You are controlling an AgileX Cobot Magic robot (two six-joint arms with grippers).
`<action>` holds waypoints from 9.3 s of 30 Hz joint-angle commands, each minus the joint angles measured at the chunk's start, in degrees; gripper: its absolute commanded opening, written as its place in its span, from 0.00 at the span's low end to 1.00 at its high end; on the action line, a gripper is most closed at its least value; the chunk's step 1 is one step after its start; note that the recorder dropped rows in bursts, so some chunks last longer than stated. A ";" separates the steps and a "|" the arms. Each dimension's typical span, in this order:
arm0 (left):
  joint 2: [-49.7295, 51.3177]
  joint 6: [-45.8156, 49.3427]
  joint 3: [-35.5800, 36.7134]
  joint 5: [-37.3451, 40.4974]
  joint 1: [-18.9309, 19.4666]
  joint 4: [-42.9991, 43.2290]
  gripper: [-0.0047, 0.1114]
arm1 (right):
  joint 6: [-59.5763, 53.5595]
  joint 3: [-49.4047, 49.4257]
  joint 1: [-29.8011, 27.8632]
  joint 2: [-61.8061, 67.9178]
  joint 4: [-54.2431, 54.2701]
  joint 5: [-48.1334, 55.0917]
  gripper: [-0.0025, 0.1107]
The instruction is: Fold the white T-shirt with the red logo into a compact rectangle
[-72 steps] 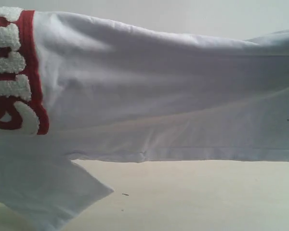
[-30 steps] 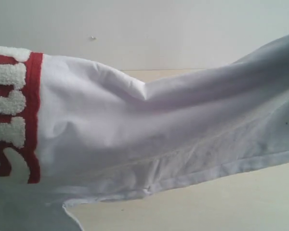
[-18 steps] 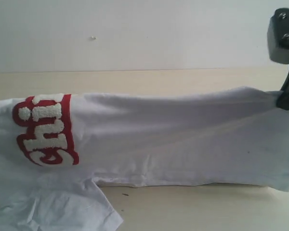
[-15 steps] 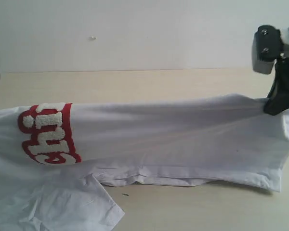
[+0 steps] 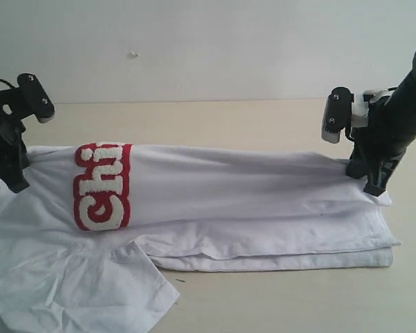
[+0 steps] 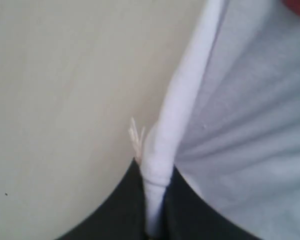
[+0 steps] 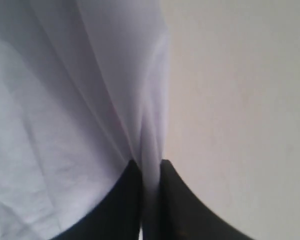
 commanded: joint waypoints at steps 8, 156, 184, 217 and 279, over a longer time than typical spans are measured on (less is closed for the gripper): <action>6.15 -19.30 0.21 -13.05 1.77 4.05 0.04 | 3.44 -0.09 -0.39 3.20 -1.72 -6.72 0.45; 3.96 8.79 24.10 14.65 21.76 -107.02 0.23 | 2.74 -0.09 -0.39 3.46 19.79 22.65 0.54; 3.96 17.57 21.60 18.73 18.57 -93.04 0.04 | 2.74 -0.09 -0.39 3.46 20.79 22.86 0.54; 6.86 21.10 17.89 -3.76 13.60 -96.36 0.04 | 2.74 -0.09 -0.39 3.46 20.92 23.31 0.54; 12.02 20.32 14.01 2.32 11.53 -94.42 0.56 | 2.69 -0.09 -0.39 3.46 21.02 23.93 0.54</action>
